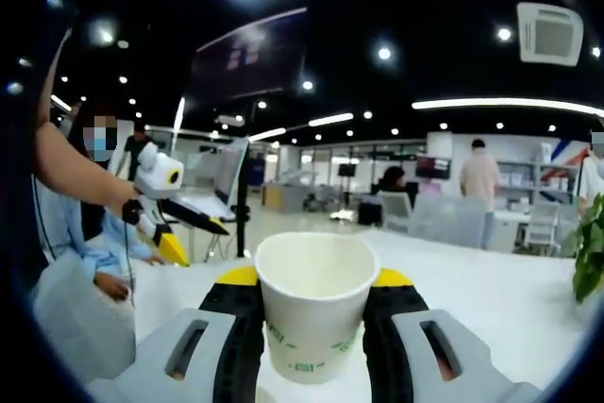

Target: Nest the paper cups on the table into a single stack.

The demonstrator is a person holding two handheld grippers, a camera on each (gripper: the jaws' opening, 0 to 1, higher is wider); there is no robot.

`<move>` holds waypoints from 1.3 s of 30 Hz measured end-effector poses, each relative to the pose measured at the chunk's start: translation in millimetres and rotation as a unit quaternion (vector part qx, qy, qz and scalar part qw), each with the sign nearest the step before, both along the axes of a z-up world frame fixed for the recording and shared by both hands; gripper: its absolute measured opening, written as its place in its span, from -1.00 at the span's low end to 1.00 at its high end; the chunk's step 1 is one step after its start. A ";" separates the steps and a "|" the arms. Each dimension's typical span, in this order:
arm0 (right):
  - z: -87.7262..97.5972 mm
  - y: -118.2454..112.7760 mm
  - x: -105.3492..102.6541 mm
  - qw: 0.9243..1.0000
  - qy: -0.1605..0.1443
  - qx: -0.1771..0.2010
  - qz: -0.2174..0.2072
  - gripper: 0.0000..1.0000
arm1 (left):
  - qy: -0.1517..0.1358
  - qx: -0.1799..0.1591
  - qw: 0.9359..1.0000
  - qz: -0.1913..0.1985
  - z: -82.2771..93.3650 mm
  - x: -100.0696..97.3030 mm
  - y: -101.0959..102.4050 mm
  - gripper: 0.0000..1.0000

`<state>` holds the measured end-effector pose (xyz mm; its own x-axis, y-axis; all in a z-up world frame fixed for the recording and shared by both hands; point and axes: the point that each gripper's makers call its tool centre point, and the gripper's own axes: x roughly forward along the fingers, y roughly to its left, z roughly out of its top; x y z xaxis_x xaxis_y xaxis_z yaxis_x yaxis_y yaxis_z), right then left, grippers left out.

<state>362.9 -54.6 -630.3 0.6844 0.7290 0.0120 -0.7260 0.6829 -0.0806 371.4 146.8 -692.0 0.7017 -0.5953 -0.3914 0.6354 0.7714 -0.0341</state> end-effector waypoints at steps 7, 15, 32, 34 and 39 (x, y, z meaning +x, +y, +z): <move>1.3 -0.1 -5.5 1.000 0.001 0.005 0.001 -0.26 | 0.001 0.003 1.000 0.000 -1.3 -0.6 0.2 0.97; 3.9 -1.7 -16.0 1.000 0.003 0.007 0.007 -0.26 | 0.002 0.003 1.000 -0.002 -1.0 1.8 -0.8 0.97; 7.5 -0.3 -39.8 1.000 -0.005 0.003 0.020 -0.26 | 0.002 0.005 1.000 -0.005 -0.4 0.9 -3.3 0.97; 7.8 0.1 -41.3 1.000 -0.006 0.002 0.021 -0.26 | 0.002 0.005 1.000 -0.005 -0.3 0.4 -4.3 0.97; 7.6 -0.4 -42.2 1.000 -0.007 0.003 0.019 -0.26 | 0.002 0.006 1.000 -0.007 -1.0 0.2 -5.9 0.97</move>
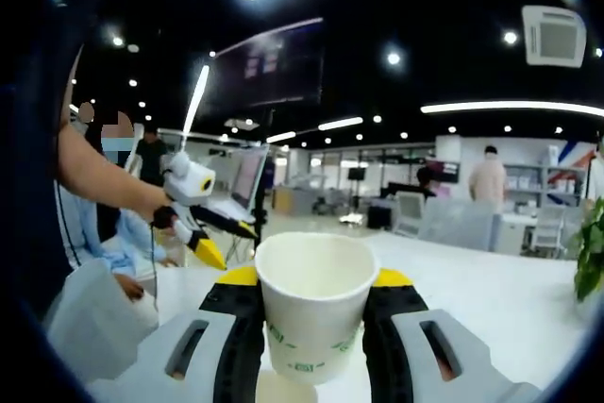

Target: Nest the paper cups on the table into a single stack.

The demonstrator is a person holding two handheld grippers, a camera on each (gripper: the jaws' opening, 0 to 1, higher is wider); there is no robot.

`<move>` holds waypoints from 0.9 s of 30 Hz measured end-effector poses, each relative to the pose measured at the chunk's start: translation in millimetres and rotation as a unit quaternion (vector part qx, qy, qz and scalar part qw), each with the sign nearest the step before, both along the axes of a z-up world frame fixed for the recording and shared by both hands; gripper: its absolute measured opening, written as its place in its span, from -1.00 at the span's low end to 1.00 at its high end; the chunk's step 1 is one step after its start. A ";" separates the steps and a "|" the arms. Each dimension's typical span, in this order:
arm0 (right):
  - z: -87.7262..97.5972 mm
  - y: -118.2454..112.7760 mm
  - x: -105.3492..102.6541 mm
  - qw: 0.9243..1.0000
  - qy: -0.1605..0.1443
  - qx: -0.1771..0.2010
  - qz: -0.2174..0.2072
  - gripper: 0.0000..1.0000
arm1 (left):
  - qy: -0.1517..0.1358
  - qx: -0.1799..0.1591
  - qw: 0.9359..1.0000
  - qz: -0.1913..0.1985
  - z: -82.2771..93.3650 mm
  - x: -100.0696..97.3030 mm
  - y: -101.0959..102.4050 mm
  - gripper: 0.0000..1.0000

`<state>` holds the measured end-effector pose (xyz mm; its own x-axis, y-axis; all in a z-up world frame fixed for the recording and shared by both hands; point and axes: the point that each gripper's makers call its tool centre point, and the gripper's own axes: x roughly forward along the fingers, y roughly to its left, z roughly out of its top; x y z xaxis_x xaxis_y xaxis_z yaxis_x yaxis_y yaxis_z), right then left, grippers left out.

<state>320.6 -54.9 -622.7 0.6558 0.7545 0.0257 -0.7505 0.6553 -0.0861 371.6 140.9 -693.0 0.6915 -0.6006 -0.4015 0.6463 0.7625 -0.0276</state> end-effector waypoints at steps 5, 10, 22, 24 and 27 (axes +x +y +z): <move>-1.8 -1.1 -0.1 1.000 0.001 0.001 -0.002 -0.26 | 0.001 0.000 1.000 -0.001 0.0 -0.2 -0.6 0.97; -2.8 -1.5 -0.1 1.000 0.002 0.004 -0.004 -0.26 | 0.001 0.000 1.000 -0.001 0.2 0.1 -0.4 0.97; -13.7 -0.9 -1.2 1.000 0.005 0.003 -0.006 -0.25 | 0.000 0.003 1.000 -0.003 1.3 1.0 -2.5 0.97; -14.7 -0.9 -1.4 1.000 0.006 0.003 -0.007 -0.25 | 0.000 0.003 1.000 -0.003 1.5 1.2 -3.1 0.97; -16.8 -1.1 -2.2 1.000 0.007 0.004 -0.008 -0.26 | -0.001 0.004 1.000 -0.004 2.3 1.6 -4.1 0.97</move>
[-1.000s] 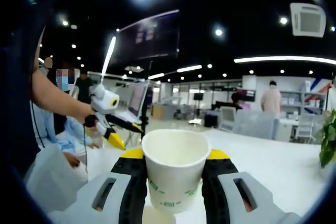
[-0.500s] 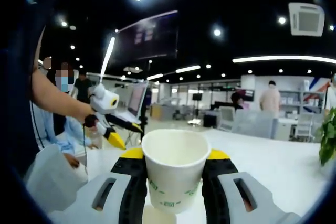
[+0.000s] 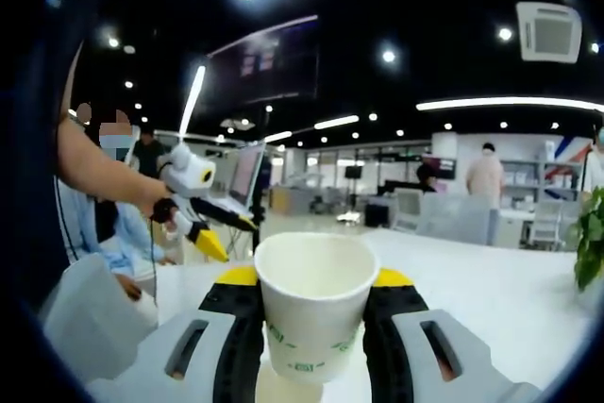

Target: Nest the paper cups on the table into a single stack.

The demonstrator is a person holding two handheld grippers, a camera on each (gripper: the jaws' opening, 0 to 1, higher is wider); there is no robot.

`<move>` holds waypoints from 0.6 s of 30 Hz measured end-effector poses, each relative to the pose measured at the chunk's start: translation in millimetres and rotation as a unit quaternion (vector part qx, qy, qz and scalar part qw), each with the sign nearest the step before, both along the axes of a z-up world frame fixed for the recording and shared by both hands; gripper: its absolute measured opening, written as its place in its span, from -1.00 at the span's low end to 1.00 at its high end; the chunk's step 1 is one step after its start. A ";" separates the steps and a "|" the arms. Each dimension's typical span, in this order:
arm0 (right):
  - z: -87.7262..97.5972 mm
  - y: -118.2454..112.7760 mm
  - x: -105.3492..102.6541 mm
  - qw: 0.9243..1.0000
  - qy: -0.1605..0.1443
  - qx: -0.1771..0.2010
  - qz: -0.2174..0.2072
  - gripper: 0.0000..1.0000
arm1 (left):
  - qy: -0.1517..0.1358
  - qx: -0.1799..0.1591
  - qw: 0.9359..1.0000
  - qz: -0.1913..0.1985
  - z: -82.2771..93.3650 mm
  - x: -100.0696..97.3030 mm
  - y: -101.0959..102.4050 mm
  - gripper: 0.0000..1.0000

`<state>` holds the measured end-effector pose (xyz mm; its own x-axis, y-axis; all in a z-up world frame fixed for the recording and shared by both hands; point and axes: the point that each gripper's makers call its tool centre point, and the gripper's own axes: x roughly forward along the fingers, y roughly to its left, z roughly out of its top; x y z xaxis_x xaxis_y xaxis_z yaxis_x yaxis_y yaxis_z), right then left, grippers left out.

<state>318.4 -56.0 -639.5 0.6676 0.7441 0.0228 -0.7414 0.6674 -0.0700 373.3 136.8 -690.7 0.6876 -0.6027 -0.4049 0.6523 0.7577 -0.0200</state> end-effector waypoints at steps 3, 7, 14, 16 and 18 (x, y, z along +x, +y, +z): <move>-1.9 -0.1 -0.7 1.000 0.001 0.001 -0.001 -0.26 | 0.000 0.000 1.000 0.000 0.3 0.2 -0.3 0.97; -5.5 -0.5 -0.3 1.000 0.002 0.002 -0.004 -0.26 | 0.001 0.001 1.000 -0.001 -0.6 -0.6 -1.7 0.97; -10.9 0.7 -1.1 1.000 0.005 0.003 -0.005 -0.26 | 0.002 0.001 1.000 -0.003 -1.0 -1.5 -3.2 0.97; -12.2 1.3 -1.2 1.000 0.006 0.003 -0.005 -0.26 | 0.002 0.001 1.000 -0.002 -0.6 -1.9 -3.5 0.97; -15.3 2.4 -1.7 1.000 0.007 0.003 -0.005 -0.26 | 0.002 0.001 1.000 -0.002 -1.1 -2.2 -3.2 0.97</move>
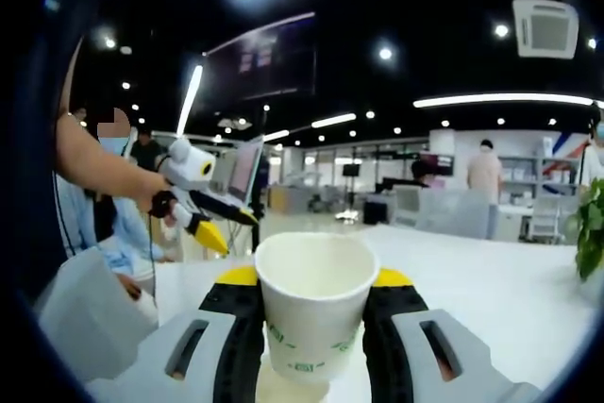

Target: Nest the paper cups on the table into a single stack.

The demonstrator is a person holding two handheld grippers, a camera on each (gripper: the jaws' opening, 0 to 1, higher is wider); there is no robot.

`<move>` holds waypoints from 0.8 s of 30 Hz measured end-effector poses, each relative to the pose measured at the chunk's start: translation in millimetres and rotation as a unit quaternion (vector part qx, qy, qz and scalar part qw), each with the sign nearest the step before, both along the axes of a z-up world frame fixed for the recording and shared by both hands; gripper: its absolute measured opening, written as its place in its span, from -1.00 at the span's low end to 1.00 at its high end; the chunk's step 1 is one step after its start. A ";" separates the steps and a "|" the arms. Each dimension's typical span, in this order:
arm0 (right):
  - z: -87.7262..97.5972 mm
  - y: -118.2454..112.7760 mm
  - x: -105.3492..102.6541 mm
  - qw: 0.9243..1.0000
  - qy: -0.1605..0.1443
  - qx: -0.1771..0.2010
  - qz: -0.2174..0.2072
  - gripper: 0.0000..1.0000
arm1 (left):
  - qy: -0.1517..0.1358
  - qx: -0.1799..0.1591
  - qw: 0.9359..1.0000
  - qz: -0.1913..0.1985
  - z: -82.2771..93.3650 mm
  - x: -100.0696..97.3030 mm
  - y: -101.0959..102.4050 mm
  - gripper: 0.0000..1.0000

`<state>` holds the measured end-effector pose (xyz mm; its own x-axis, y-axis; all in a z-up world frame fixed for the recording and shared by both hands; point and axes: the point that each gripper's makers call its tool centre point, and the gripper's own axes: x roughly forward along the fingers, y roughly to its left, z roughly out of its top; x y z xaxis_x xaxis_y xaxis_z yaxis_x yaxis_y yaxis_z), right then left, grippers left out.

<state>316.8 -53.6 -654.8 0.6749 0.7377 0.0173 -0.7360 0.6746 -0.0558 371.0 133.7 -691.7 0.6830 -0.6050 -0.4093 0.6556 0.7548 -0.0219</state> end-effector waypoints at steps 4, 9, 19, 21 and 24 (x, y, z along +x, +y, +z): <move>-6.3 0.7 -0.2 1.000 0.003 0.000 -0.001 -0.26 | 0.001 0.001 1.000 0.000 -1.2 0.1 0.9 0.97; -10.2 1.0 -1.0 1.000 0.005 -0.003 -0.001 -0.26 | 0.000 0.001 1.000 0.000 0.0 0.5 1.4 0.97; -15.2 0.8 -0.5 1.000 0.006 -0.003 -0.005 -0.26 | 0.002 0.001 1.000 0.000 -1.4 0.2 1.0 0.97; -16.3 2.1 -1.1 1.000 0.008 -0.001 -0.005 -0.26 | 0.003 0.002 1.000 -0.001 -2.5 -0.3 0.4 0.97; -20.2 5.6 -3.2 1.000 0.010 -0.001 -0.002 -0.25 | 0.003 0.000 1.000 0.000 -2.3 0.0 0.0 0.97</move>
<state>313.6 -48.0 -675.1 0.6787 0.7344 0.0014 -0.7337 0.6781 -0.0425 371.1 133.7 -694.0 0.6811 -0.6045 -0.4132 0.6549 0.7553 -0.0257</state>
